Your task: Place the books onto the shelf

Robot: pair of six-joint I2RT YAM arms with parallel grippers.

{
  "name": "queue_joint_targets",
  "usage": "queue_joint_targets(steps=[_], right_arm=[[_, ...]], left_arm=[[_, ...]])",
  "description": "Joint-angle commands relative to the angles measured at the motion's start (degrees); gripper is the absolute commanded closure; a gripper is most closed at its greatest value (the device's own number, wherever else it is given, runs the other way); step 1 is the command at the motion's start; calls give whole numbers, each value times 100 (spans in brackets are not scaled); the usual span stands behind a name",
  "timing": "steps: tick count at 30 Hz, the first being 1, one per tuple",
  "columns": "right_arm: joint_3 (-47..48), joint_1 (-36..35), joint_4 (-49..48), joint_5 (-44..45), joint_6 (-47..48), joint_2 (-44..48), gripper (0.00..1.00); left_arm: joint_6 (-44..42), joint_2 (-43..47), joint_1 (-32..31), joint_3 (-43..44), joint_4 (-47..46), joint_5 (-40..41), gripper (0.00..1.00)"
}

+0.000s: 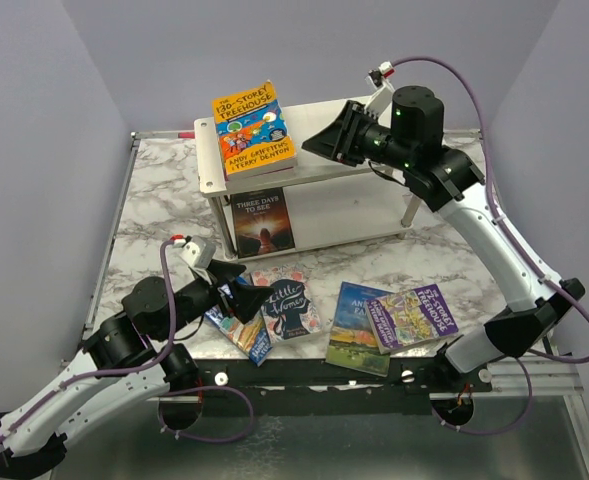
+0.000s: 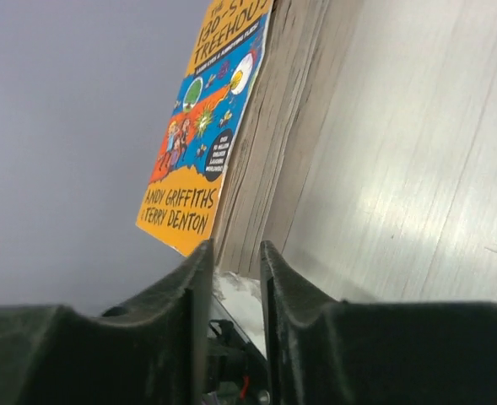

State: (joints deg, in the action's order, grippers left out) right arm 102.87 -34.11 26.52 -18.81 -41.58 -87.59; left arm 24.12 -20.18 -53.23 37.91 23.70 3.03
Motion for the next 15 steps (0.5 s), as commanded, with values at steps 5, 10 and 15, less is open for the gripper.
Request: queue_joint_targets(steps=[5, 10, 15], right_arm=[[385, 27, 430, 861, 566, -157, 99], [492, -9, 434, 715, 573, -456, 99], [629, -131, 522, 794, 643, -666, 99]], left_arm=[[-76, 156, 15, -49, 3, 57, 1], [-89, 180, 14, -48, 2, 62, 1], [-87, 203, 16, -51, 3, 75, 1]])
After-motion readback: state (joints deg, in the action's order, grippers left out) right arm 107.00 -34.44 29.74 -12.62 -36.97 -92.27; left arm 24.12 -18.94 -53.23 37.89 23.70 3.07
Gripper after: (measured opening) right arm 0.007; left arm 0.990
